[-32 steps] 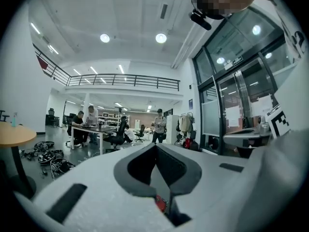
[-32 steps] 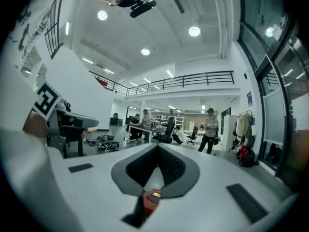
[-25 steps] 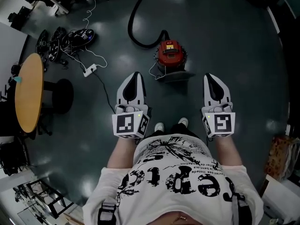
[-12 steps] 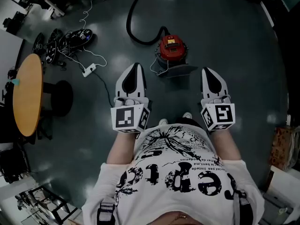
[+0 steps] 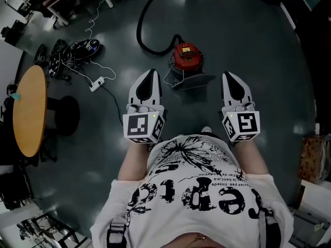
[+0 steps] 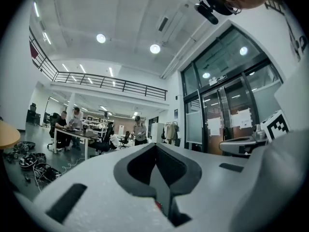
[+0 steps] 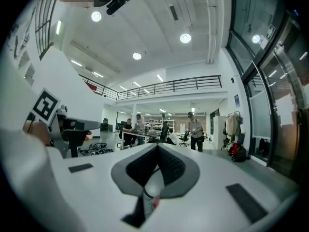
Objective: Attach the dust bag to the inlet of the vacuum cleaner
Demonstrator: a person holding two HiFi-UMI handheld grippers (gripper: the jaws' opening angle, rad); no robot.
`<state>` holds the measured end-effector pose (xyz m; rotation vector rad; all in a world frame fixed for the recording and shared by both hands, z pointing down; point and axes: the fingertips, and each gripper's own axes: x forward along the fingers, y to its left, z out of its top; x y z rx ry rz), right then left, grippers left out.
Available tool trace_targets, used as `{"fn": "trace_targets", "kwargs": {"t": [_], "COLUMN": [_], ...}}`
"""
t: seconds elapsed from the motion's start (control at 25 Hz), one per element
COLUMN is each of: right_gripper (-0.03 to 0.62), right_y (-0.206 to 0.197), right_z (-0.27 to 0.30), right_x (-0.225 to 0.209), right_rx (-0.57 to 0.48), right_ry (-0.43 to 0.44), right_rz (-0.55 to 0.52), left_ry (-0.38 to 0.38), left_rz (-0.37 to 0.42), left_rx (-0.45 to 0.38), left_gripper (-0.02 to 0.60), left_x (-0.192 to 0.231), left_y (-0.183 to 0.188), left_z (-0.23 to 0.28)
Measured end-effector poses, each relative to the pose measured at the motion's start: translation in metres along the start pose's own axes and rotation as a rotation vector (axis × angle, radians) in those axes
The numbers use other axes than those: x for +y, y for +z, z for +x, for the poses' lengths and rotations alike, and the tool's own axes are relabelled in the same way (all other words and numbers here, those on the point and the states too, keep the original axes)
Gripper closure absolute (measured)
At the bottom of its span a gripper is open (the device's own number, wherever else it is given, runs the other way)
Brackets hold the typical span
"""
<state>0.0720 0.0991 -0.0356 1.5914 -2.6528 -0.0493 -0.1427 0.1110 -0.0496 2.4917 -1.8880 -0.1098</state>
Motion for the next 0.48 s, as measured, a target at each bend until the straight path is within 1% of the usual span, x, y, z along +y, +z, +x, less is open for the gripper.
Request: {"fn": "trace_targets", "kwargs": {"t": [0.16, 0.32, 0.48], "right_gripper": [0.592, 0.592, 0.592], "right_y": [-0.004, -0.013, -0.015], "right_z": [0.002, 0.002, -0.003], "right_x": [0.006, 0.021, 0.033], "right_rx": [0.000, 0.018, 0.036], "right_ry": [-0.011, -0.004, -0.001], "right_rz": [-0.028, -0.049, -0.050], "left_ry": [-0.003, 0.012, 0.006], "left_rz": [0.013, 0.002, -0.003], "left_rx": [0.012, 0.029, 0.051], "left_gripper": [0.578, 0.578, 0.578], "left_x": [0.008, 0.023, 0.030], "left_y": [-0.010, -0.020, -0.025], "left_z": [-0.004, -0.015, -0.024]}}
